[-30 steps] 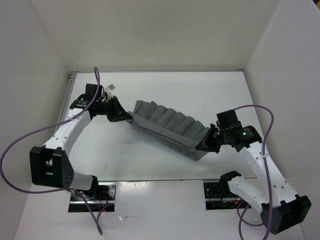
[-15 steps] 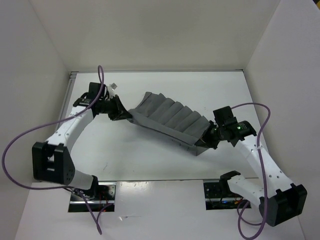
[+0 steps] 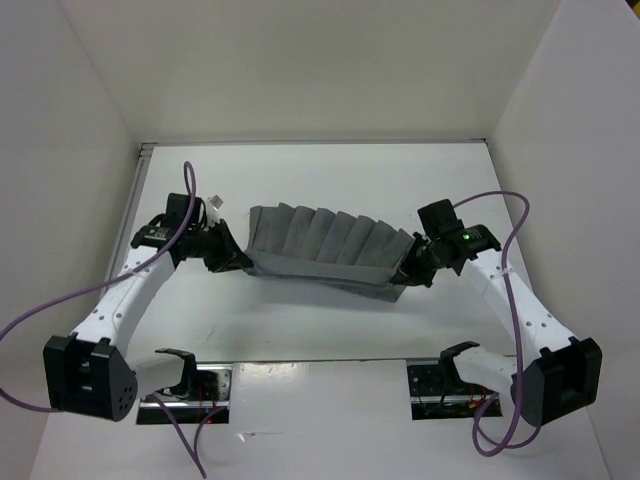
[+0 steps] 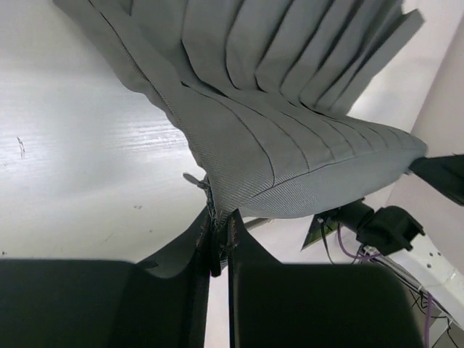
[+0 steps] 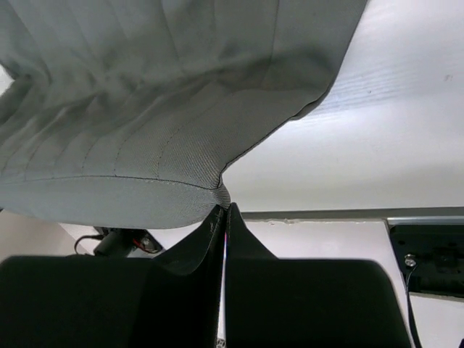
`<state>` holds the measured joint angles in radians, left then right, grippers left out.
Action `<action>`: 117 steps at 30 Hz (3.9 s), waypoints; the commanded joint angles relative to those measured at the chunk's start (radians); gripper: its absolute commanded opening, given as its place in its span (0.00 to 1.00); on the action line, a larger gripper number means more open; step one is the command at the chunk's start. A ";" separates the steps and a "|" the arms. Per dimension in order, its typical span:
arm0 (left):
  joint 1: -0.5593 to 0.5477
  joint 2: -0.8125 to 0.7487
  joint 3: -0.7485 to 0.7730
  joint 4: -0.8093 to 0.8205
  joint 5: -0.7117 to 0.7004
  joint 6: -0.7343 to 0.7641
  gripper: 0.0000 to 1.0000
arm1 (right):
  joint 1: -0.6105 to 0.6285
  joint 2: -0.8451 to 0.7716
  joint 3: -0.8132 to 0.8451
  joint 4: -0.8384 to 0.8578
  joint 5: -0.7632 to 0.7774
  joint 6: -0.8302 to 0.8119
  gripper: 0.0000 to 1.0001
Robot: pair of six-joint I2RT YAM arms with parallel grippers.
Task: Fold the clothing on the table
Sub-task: Fold the skirt
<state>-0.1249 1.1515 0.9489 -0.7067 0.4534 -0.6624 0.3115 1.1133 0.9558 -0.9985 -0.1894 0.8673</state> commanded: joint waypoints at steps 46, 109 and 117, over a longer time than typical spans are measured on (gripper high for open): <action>0.016 -0.034 -0.027 0.047 -0.097 -0.063 0.04 | -0.051 0.241 0.202 0.009 0.211 -0.114 0.00; 0.053 0.517 0.056 0.316 -0.246 -0.020 0.84 | -0.121 0.684 0.385 0.259 0.139 -0.409 0.59; 0.044 0.614 0.036 0.403 -0.124 -0.029 0.79 | -0.121 0.665 0.385 0.241 0.139 -0.409 0.59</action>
<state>-0.0692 1.7237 0.9993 -0.3386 0.2817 -0.6888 0.1917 1.8175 1.3052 -0.7315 -0.0563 0.4732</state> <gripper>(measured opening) 0.792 0.589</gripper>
